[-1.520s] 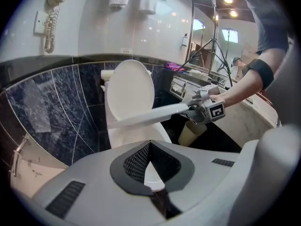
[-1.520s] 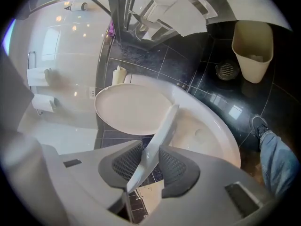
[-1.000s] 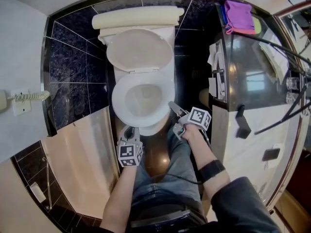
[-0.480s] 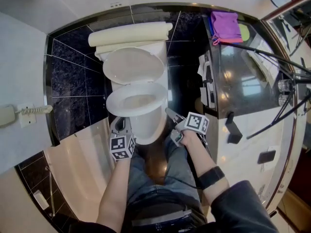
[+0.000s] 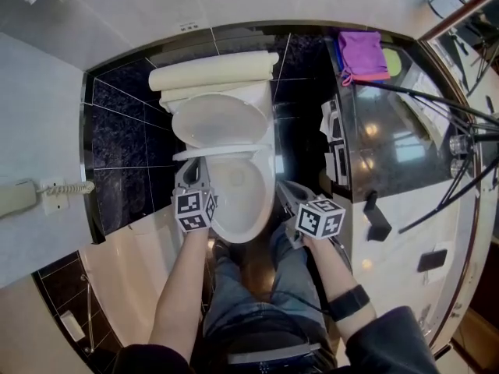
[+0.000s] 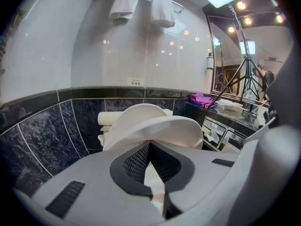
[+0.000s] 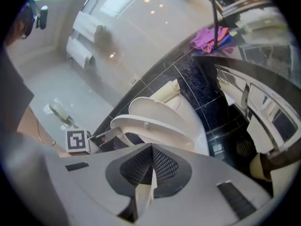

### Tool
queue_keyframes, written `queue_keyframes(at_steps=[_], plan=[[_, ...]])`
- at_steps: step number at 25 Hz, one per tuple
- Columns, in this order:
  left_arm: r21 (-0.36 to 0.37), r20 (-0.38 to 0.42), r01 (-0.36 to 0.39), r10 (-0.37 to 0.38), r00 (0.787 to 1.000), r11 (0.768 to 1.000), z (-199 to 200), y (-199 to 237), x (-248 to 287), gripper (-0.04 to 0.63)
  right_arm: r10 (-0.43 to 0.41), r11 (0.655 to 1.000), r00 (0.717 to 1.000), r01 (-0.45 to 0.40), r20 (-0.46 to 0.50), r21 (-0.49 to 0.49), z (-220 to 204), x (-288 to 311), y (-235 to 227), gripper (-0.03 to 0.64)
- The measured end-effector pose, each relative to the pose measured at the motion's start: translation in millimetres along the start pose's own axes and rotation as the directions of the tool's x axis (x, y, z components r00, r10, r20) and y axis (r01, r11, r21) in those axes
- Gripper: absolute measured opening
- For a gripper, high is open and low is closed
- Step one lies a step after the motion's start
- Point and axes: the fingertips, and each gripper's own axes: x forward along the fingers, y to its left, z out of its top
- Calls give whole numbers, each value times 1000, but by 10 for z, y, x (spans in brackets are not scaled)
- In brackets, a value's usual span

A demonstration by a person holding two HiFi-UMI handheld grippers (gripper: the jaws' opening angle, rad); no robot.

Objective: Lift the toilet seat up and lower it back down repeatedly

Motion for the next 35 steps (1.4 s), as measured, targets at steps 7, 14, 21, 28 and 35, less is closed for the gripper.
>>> queue_keyframes(at_steps=[7, 14, 21, 28, 35], plan=[[60, 8, -13, 13, 1000, 998, 270, 151, 455, 0, -1, 990, 1000, 0, -5, -143, 148, -52, 65, 2], [74, -16, -24, 25, 1000, 997, 368, 191, 692, 0, 3, 984, 1000, -8, -29, -177, 143, -57, 11, 2], [96, -45, 15, -11, 999, 995, 266, 25, 323, 0, 0, 970, 1000, -3, -16, -242, 245, -65, 175, 2], [125, -38, 73, -68, 997, 990, 315, -120, -339, 0, -20, 931, 1000, 20, 4, -365, 319, -158, 486, 2], [121, -9, 106, -106, 994, 987, 432, -114, -1143, 0, -77, 865, 996, 94, 55, -493, 299, -428, 805, 3]])
